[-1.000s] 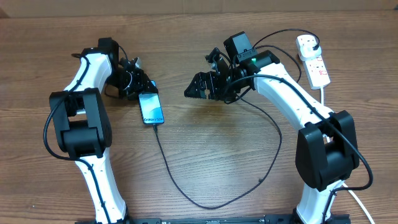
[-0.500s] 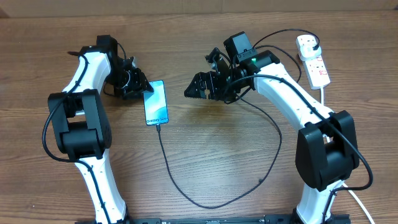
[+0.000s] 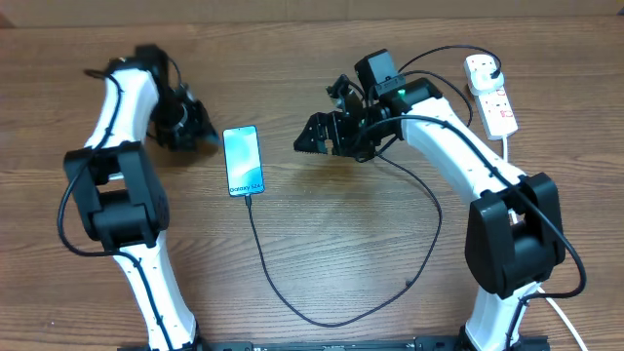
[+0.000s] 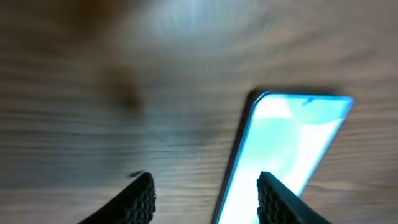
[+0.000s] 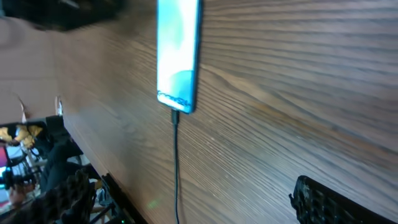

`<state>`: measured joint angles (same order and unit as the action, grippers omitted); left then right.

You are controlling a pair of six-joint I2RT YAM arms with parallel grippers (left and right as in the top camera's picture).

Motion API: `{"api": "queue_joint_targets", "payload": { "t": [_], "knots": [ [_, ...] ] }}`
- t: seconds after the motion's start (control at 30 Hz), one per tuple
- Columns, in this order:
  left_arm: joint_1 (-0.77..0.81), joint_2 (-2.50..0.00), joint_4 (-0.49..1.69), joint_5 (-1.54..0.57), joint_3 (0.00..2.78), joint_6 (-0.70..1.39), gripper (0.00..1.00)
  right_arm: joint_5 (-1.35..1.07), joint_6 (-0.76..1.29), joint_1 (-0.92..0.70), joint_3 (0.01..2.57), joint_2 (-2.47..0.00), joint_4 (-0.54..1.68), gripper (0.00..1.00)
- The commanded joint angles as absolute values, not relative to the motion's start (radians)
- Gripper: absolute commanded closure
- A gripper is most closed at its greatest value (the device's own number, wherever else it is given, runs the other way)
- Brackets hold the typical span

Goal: Plug charger to phone and switch on socket
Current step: 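Release the phone and raise both grippers away from it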

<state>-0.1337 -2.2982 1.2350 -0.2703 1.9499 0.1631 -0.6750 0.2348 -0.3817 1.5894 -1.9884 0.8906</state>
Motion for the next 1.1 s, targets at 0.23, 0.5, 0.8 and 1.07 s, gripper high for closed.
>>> {"api": "queue_joint_targets", "payload": {
  "t": [0.23,0.5,0.8,1.07],
  "knots": [
    [-0.143,-2.019,1.37,-0.235,2.315,0.18,0.16,-0.51,0.226,-0.136,1.657,-1.726,1.005,0.0],
    [-0.144,-1.929,1.422,-0.233,2.314,0.18,0.0,-0.463,0.227,0.173,1.656,-1.645,1.07,0.0],
    [-0.144,-1.942,1.421,-0.229,2.313,0.18,0.0,-0.225,0.265,0.344,1.656,-1.654,1.002,0.0],
    [-0.144,-1.942,1.421,-0.229,2.313,0.18,0.0,-0.122,0.265,0.356,1.655,-1.745,0.878,0.0]
  ]
}}
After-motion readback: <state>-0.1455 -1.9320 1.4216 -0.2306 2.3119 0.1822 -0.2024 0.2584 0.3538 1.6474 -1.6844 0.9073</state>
